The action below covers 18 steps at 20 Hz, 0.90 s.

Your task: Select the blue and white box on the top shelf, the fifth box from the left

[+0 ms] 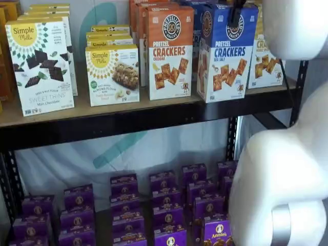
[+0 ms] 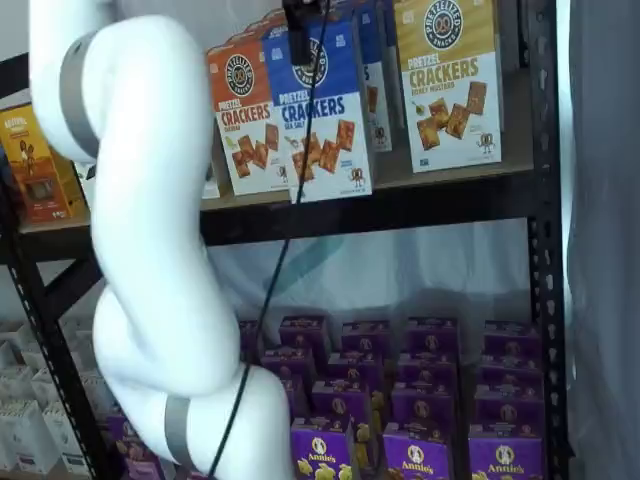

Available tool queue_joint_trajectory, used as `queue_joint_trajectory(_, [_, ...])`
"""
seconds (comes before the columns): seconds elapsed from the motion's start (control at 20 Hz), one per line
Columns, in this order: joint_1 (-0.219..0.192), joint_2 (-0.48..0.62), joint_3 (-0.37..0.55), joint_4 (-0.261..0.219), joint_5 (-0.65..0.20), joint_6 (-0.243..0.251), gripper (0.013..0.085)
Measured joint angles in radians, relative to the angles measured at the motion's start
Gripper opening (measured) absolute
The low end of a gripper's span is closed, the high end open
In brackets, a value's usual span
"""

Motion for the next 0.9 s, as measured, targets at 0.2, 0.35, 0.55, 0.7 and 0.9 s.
queue_joint_trajectory(0.2, [0.009,-0.085,0.084,-0.014,0.002,0.003,0.0650])
queue_joint_trajectory(0.35, [0.011,-0.137,0.137,-0.024,0.003,0.001,0.0650])
queue_joint_trajectory(0.55, [0.006,-0.187,0.191,-0.034,0.006,-0.008,0.0650])
queue_joint_trajectory(0.7, [-0.002,-0.220,0.229,-0.039,0.004,-0.018,0.0650])
queue_joint_trajectory(0.9, [-0.012,-0.249,0.264,-0.037,0.004,-0.029,0.0650])
